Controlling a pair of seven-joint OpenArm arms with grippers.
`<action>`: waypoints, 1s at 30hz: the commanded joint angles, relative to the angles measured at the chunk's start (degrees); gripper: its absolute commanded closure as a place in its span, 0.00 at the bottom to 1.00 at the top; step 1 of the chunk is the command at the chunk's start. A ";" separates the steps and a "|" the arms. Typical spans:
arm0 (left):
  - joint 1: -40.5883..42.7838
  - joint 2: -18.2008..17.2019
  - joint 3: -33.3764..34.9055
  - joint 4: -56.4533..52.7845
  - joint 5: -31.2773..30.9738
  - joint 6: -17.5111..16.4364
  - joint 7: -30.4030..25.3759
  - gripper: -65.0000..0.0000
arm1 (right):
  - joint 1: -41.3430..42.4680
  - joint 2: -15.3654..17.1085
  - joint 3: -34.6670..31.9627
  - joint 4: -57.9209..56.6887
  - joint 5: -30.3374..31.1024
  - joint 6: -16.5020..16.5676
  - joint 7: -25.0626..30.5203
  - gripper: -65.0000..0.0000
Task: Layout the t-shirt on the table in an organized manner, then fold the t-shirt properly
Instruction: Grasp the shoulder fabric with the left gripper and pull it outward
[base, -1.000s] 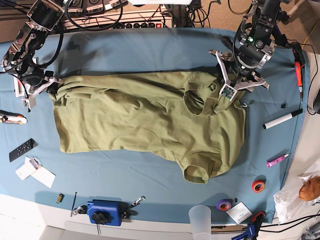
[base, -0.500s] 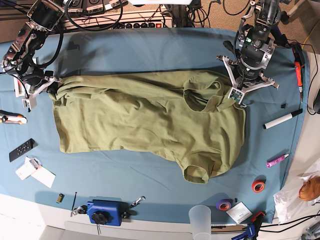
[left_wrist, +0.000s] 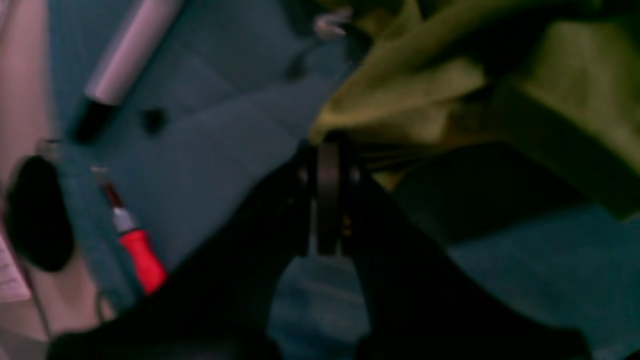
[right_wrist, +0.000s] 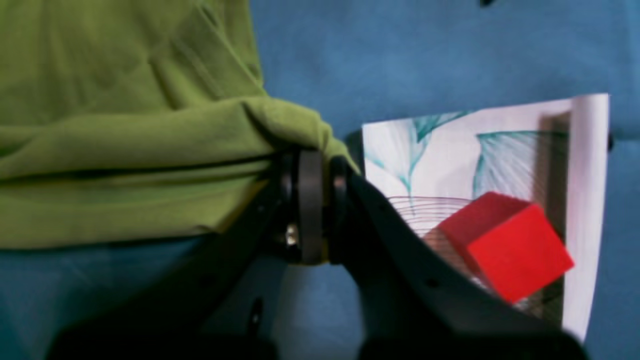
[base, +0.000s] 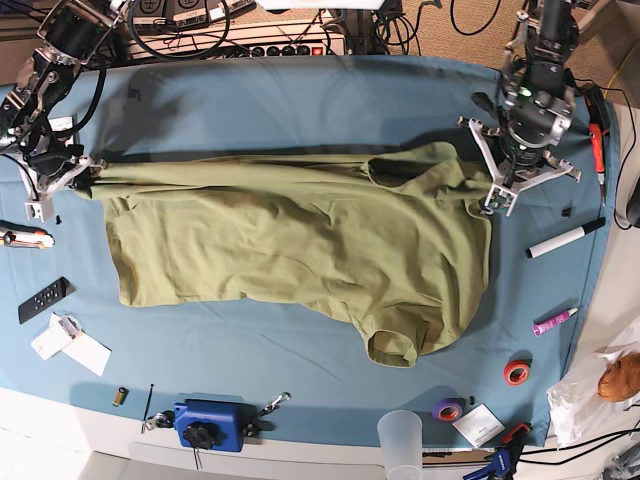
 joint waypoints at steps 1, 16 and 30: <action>-0.28 -0.52 -0.90 0.00 0.13 -0.04 -0.24 1.00 | 0.61 1.62 0.39 0.74 -0.37 -0.50 0.74 1.00; -0.61 -0.52 -1.09 1.46 3.63 2.89 1.44 0.61 | 0.63 1.62 0.39 0.74 1.18 -0.48 -0.48 1.00; 5.75 -0.52 -1.16 18.80 7.37 2.89 7.04 0.61 | 0.61 1.60 0.39 0.74 1.18 -0.48 -0.96 1.00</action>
